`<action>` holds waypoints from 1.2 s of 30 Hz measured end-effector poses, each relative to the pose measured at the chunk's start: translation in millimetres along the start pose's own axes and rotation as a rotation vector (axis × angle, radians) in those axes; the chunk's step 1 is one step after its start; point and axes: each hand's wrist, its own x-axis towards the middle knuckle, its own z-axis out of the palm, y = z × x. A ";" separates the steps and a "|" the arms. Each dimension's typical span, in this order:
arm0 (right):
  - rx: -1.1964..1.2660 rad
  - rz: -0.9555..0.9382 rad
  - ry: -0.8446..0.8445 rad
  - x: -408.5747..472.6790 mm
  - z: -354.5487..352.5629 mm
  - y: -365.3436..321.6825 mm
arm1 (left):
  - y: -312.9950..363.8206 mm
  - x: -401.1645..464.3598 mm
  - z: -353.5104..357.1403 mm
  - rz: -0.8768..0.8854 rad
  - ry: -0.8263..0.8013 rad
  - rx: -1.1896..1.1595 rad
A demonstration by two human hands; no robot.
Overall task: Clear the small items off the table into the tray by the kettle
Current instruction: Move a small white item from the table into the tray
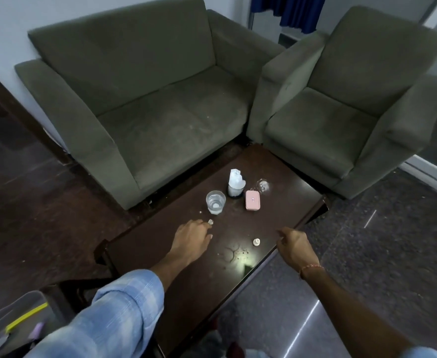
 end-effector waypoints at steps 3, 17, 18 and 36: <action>0.005 0.048 -0.044 15.7 12.8 -0.7 | -11.0 17.9 10.5 -0.048 -0.057 -0.048; -0.069 0.112 -0.290 114.2 131.6 58.9 | -51.3 137.7 150.7 -0.153 -0.176 -0.020; -0.070 0.111 -0.290 119.7 141.6 64.8 | -53.9 145.9 162.6 -0.172 -0.173 -0.024; -0.082 0.142 -0.279 152.5 209.5 98.2 | -74.6 196.0 210.3 -0.529 -0.178 -0.352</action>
